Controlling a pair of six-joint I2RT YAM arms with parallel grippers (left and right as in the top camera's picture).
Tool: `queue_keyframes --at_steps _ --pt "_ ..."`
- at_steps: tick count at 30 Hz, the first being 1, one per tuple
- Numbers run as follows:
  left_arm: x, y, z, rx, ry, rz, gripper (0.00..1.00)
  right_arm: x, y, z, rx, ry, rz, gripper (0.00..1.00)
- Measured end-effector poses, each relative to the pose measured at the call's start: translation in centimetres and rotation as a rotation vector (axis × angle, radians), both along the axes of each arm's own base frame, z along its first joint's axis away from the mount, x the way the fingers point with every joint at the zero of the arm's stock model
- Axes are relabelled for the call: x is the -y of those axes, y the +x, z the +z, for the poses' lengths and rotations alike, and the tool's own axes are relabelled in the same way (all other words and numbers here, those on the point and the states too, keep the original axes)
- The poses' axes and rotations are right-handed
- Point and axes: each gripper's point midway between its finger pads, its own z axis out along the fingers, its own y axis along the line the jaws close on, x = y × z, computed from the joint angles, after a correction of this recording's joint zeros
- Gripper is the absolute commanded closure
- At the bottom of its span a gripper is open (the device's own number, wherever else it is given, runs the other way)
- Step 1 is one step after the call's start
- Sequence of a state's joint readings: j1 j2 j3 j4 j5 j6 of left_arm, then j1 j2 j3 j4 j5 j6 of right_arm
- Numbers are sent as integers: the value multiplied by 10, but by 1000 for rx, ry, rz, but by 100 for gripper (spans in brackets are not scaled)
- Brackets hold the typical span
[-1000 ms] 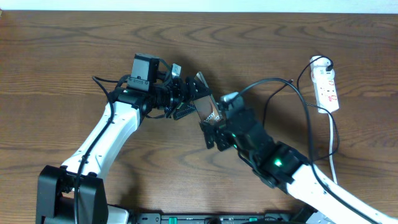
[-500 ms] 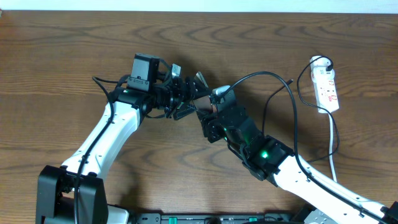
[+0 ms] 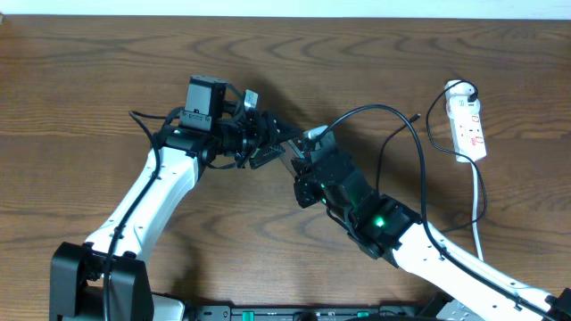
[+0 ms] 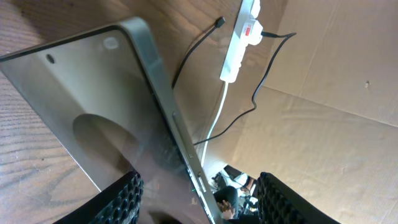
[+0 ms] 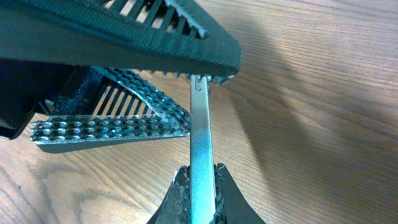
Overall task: Plug charger to phone and switch on socket
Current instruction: 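Grasp the phone's side edge with the right gripper, then open the left gripper and pull the phone right with the right gripper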
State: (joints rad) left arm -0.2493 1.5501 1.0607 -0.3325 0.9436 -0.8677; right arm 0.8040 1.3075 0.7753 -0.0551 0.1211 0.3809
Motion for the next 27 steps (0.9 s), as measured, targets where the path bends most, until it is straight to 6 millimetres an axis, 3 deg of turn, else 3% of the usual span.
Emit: queue_keyframes --at_steps 7,10,15,20,23,27 --pt "0 0 0 5 1 -3 27 7 -3 4 3 -10 -10 99" --pt "-1 3 2 45 1 -12 12 17 -5 2 -9 -41 -32 99" --pt "-19 20 2 129 31 18 5 49 -5 7 -55 -37 -132 99" --pt "-49 30 6 210 100 67 2 87 -22 33 -115 81 -250 99" --pt "-68 25 21 281 166 98 0 116 -39 48 -182 205 -357 99" --pt "-88 5 42 357 277 133 2 144 -62 52 -290 343 -502 99"
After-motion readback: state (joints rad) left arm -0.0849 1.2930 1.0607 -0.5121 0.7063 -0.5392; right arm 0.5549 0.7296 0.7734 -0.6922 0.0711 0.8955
